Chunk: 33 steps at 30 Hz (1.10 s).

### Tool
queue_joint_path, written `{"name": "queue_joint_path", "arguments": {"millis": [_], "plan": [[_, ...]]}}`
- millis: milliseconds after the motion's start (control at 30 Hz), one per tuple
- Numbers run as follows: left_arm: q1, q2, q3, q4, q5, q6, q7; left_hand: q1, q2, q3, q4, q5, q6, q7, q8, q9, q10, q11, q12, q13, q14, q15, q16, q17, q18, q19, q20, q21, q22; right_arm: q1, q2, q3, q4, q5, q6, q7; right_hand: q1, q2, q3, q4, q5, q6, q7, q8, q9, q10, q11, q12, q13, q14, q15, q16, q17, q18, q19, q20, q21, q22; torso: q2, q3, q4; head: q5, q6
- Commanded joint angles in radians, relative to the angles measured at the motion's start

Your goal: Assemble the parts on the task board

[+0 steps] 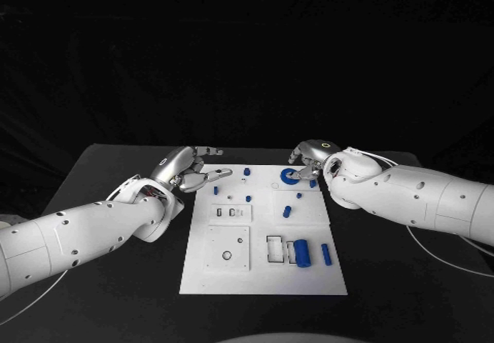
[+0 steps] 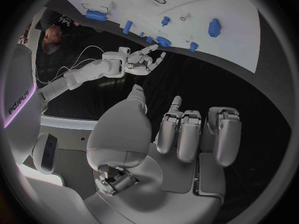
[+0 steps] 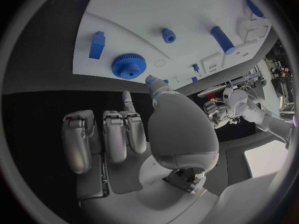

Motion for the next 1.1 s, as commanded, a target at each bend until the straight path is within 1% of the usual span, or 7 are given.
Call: {"name": "queue_joint_path", "arguments": {"millis": [33,133,300,433,833,1000,1100], "plan": [[0.0,0.0,0.001,0.003,-0.005,0.005,0.013,0.0,0.007,-0.007,-0.001,-0.003,0.007,0.0,-0.006,-0.001,0.104,0.003,0.003,0.263,0.104,0.006,0.003,0.264,-0.007,0.105,0.008,0.002,0.263,-0.003,0.003,0.0,-0.003,-0.041,0.041,-0.034,-0.001,-0.013,0.003,0.006,-0.011,0.0,0.006,-0.009,0.002,0.107,0.006,0.003,0.263,0.102,0.001,0.004,0.263,-0.007,0.105,-0.002,0.005,0.263,0.0,-0.0005,-0.0006,0.0,0.0],[0.0,0.0,0.001,0.003,-0.005,0.005,0.012,0.0,0.007,-0.007,-0.001,-0.003,0.007,0.0,-0.006,-0.001,0.104,0.003,0.003,0.263,0.104,0.006,0.003,0.264,-0.007,0.105,0.008,0.002,0.263,-0.005,0.007,0.0,-0.006,-0.041,0.047,-0.038,0.0,-0.013,0.004,0.007,-0.015,-0.002,0.006,-0.011,0.002,0.107,0.006,0.003,0.263,0.102,0.001,0.004,0.263,-0.007,0.105,-0.001,0.005,0.263,0.0,-0.0005,0.0005,-0.003,0.001],[0.0,-0.001,0.001,0.0,-0.005,0.007,0.01,0.0,0.007,-0.007,-0.001,-0.003,0.007,0.0,-0.006,-0.001,0.104,0.003,0.003,0.263,0.104,0.006,0.003,0.264,-0.007,0.105,0.008,0.002,0.263,-0.007,0.011,0.0,-0.01,-0.042,0.056,-0.049,0.009,-0.007,0.012,0.006,-0.023,0.002,0.005,-0.012,0.006,0.107,0.005,0.003,0.263,0.102,0.001,0.004,0.263,-0.007,0.105,-0.001,0.005,0.263,-0.001,-0.0002,0.0017,-0.003,-0.002],[0.0,-0.004,0.001,0.001,-0.006,0.005,0.011,0.0,0.007,-0.007,-0.001,-0.003,0.007,0.0,-0.006,-0.001,0.104,0.003,0.003,0.263,0.104,0.006,0.003,0.264,-0.007,0.105,0.008,0.002,0.263,-0.008,0.016,0.0,-0.013,-0.042,0.061,-0.051,0.018,-0.002,0.018,0.002,-0.03,0.006,0.002,-0.012,0.009,0.107,0.004,0.003,0.263,0.102,0.0,0.004,0.263,-0.007,0.105,-0.001,0.005,0.263,-0.002,-0.0006,0.0011,-0.004,0.002],[0.0,-0.009,0.001,0.003,-0.007,0.002,0.012,0.002,0.008,-0.008,-0.001,-0.003,0.009,0.0,-0.006,0.0,0.104,0.003,0.003,0.263,0.104,0.006,0.003,0.264,-0.007,0.105,0.008,0.002,0.263,-0.017,0.041,0.0,-0.043,-0.045,0.076,-0.055,0.023,0.005,0.022,0.001,-0.041,0.007,0.005,-0.015,0.011,0.107,0.004,0.003,0.263,0.102,0.0,0.004,0.263,-0.007,0.105,-0.001,0.005,0.263,-0.002,-0.0005,0.0009,0.0,0.004],[0.0,-0.009,0.001,0.004,-0.007,0.001,0.013,0.003,0.01,-0.009,0.0,-0.003,0.011,-0.001,-0.006,0.0,0.104,0.003,0.003,0.263,0.104,0.006,0.003,0.264,-0.007,0.105,0.009,0.002,0.263,-0.02,0.049,0.0,-0.051,-0.046,0.09,-0.061,0.022,0.013,0.027,0.0,-0.047,0.027,0.006,-0.01,0.016,0.107,0.006,0.003,0.263,0.102,0.001,0.004,0.263,-0.007,0.105,-0.001,0.005,0.263,-0.001,-0.0004,0.0022,-0.002,0.001],[0.0,-0.01,0.001,0.004,-0.007,0.001,0.013,0.003,0.01,-0.009,0.0,-0.003,0.011,-0.001,-0.006,0.0,0.104,0.003,0.003,0.263,0.104,0.006,0.003,0.264,-0.007,0.105,0.009,0.002,0.263,-0.021,0.052,0.0,-0.053,-0.046,0.099,-0.073,0.021,0.017,0.028,0.001,-0.047,0.033,0.008,-0.009,0.017,0.107,0.007,0.003,0.263,0.102,0.001,0.004,0.263,-0.007,0.105,0.0,0.005,0.263,0.0,-0.0004,0.0011,0.0,0.006]]}}
